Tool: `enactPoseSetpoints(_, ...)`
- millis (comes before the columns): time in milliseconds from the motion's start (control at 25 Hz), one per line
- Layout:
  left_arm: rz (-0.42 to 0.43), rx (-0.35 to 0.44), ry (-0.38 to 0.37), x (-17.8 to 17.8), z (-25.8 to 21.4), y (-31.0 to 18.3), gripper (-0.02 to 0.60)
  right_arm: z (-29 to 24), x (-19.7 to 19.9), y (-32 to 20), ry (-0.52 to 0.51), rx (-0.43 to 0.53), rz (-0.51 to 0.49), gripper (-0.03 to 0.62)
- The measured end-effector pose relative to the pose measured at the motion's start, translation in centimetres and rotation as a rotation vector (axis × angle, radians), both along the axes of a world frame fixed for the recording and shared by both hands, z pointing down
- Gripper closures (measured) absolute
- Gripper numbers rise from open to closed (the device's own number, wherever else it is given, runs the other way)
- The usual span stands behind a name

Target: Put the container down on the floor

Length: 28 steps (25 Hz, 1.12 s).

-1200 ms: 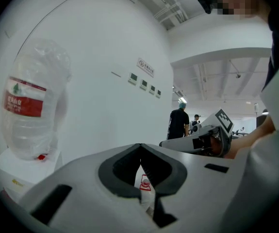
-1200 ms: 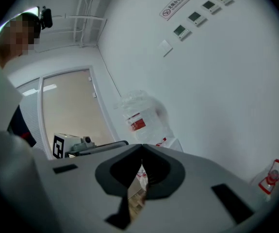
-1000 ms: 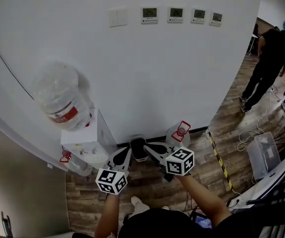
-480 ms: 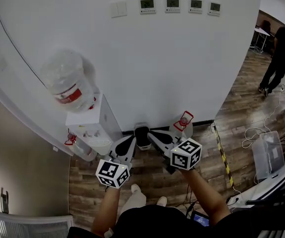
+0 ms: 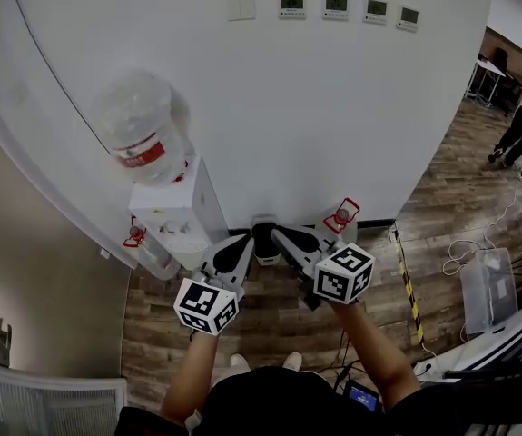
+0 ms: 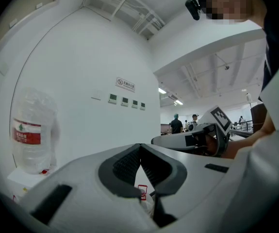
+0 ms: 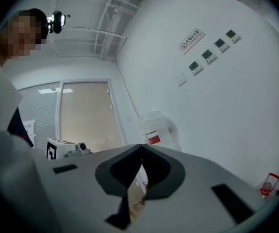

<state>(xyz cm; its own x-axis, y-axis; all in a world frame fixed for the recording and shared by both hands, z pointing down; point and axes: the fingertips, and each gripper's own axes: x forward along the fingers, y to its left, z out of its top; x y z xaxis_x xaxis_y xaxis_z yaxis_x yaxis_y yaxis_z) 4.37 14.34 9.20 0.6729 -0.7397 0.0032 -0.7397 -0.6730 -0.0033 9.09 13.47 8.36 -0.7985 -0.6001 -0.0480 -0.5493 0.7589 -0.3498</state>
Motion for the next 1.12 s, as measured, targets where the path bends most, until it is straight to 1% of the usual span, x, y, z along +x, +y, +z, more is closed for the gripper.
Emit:
enactPoseSetpoints(320, -0.013, -0.004, 0.021, -4.4, -0.7, 0.3, 0.563, -1.2, -3.9, 0.3, 0.025, 0.023, 0.012, 0.565)
enactPoseSetpoints(520, -0.004, 0.013, 0.032, -6.6, -1.8, 0.1, 0.563, -2.0, -6.0, 0.1, 0.032, 0.039, 0.025, 0.565)
enactPoseSetpoints(800, 0.006, 0.021, 0.053, -8.5, -2.4, -0.6, 0.563, -2.6, -8.3, -0.1, 0.045, 0.057, 0.039, 0.565)
enactPoseSetpoints(1120, 0.010, 0.027, 0.074, -9.3, -2.9, -1.4, 0.563, -3.0, -8.8, -0.6, 0.072, 0.077, 0.065, 0.565)
